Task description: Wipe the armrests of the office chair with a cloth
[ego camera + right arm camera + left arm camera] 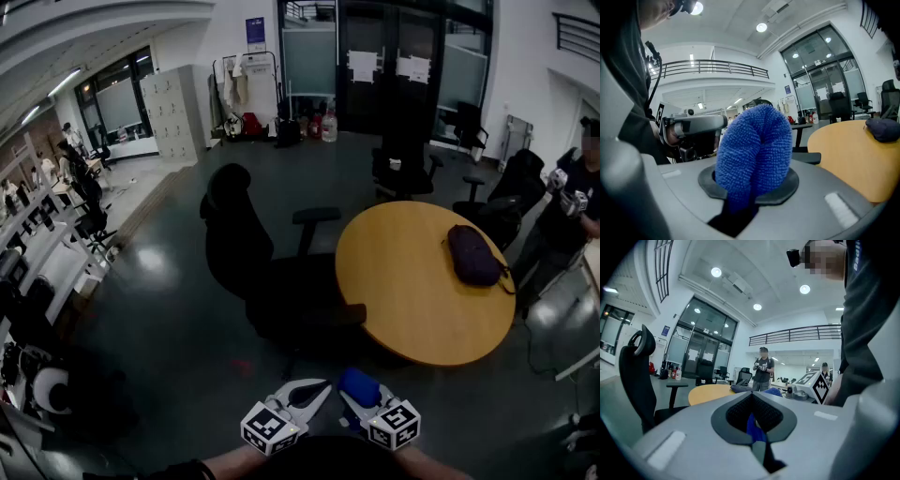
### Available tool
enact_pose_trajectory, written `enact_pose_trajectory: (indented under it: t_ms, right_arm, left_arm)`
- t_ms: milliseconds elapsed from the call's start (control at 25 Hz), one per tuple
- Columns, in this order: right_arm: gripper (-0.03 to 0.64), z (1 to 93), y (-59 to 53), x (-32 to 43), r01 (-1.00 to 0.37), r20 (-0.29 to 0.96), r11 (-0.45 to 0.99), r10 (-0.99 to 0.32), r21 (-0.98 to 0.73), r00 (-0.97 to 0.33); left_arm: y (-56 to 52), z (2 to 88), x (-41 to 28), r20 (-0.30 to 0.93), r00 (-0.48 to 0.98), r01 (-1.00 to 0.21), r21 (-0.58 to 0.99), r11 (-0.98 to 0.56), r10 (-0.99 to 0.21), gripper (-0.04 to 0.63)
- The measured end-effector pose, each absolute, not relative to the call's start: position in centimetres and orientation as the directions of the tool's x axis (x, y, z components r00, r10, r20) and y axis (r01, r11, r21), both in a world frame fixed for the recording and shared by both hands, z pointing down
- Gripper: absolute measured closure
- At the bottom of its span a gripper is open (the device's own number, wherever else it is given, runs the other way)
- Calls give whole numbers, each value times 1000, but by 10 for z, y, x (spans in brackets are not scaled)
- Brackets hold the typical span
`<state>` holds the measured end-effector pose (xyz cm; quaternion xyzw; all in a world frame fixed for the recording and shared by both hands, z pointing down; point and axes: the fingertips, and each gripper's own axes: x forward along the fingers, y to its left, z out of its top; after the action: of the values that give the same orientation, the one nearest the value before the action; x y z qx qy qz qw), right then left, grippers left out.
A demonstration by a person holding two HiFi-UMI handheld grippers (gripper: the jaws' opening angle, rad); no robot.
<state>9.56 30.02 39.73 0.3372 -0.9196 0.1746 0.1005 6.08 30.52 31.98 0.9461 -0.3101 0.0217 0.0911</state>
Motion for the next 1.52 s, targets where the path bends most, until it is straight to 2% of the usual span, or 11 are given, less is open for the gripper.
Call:
enact_pose_trajectory:
  t_ms: [640, 1200, 1520]
  right_arm:
    - [509, 403, 296, 104, -636, 294, 716, -566, -288, -771]
    - [509, 406, 261, 170, -625, 244, 706, -576, -333, -780]
    - [509, 420, 229, 180, -649, 271, 686, -590, -328, -761]
  left_arm:
    - [300, 334, 69, 109, 800, -600, 180, -779, -591, 580]
    - [261, 347, 70, 153, 629, -777, 163, -609, -762, 580]
    - [222, 375, 58, 185, 601, -799, 174, -576, -778, 580]
